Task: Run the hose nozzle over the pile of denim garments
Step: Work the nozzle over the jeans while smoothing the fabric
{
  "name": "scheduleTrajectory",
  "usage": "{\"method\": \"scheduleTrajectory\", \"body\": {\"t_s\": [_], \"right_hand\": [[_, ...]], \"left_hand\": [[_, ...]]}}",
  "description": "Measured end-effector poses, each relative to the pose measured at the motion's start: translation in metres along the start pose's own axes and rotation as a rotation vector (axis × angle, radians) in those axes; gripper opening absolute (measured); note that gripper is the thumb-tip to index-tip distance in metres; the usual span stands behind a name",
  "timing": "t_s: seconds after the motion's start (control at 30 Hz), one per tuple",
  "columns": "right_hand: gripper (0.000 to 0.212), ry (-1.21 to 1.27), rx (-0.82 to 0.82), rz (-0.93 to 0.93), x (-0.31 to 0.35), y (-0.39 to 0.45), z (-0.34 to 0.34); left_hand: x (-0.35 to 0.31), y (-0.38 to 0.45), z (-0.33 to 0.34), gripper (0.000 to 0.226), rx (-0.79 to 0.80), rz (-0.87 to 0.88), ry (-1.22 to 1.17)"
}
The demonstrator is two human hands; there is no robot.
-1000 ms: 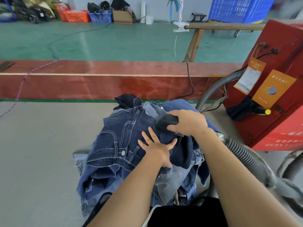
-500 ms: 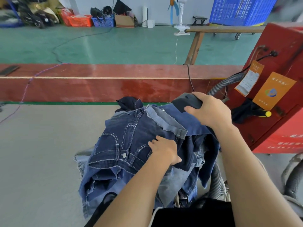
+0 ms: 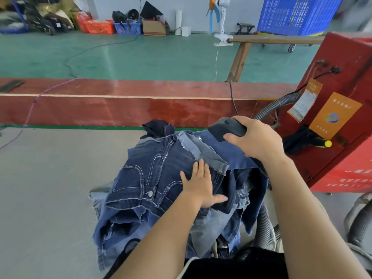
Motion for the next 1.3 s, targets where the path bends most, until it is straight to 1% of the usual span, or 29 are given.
{"method": "scheduleTrajectory", "body": {"t_s": [0.07,0.13,0.27,0.33,0.47,0.57,0.77,0.9,1.0,1.1,1.17,1.27,1.3], "right_hand": [[0.042,-0.014,0.042,-0.021,0.004,-0.001,0.003],[0.038,-0.025,0.091,-0.044,0.01,-0.001,0.008],[0.036,-0.112,0.216,-0.08,0.022,-0.002,0.029],[0.038,-0.17,0.267,-0.085,0.026,-0.002,0.045],[0.044,-0.306,0.314,-0.077,0.032,0.0,0.077],[0.045,-0.345,0.304,-0.066,0.033,0.005,0.091],[0.043,-0.314,0.257,-0.05,0.035,0.016,0.101],[0.045,-0.307,0.227,-0.055,0.042,0.023,0.107],[0.042,-0.284,0.209,-0.053,0.047,0.028,0.111],[0.039,-0.261,0.182,-0.046,0.053,0.034,0.116],[0.04,-0.26,0.158,-0.045,0.059,0.039,0.12],[0.046,-0.242,0.145,-0.072,0.066,0.043,0.123],[0.049,-0.197,0.14,-0.087,0.069,0.044,0.121]], "left_hand": [[-0.008,0.0,0.006,0.114,0.059,0.024,-0.017],[-0.015,-0.003,0.01,0.117,0.105,0.032,0.018],[-0.018,-0.007,0.016,0.119,0.149,0.028,0.061],[-0.018,-0.008,0.016,0.119,0.158,0.032,0.07],[-0.018,-0.005,0.017,0.121,0.173,0.039,0.079],[-0.017,-0.002,0.018,0.119,0.19,0.027,0.114],[-0.019,-0.001,0.016,0.111,0.198,0.044,0.125],[-0.018,0.0,0.017,0.105,0.18,0.065,0.113],[-0.019,0.004,0.019,0.091,0.179,0.08,0.147],[-0.02,0.006,0.022,0.074,0.187,0.101,0.239],[-0.018,0.007,0.024,0.071,0.205,0.117,0.232],[-0.016,0.005,0.025,0.066,0.233,0.121,0.357],[-0.016,0.005,0.027,0.063,0.235,0.12,0.346]]}}
Point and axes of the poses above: each hand's wrist, its own y-axis towards the middle knuckle, its own z-axis out of the palm, x = y × z, the point moved 6 cm from there along y, towards the middle knuckle, and after that the axes turned 14 degrees about x, right-handed, at the moved point
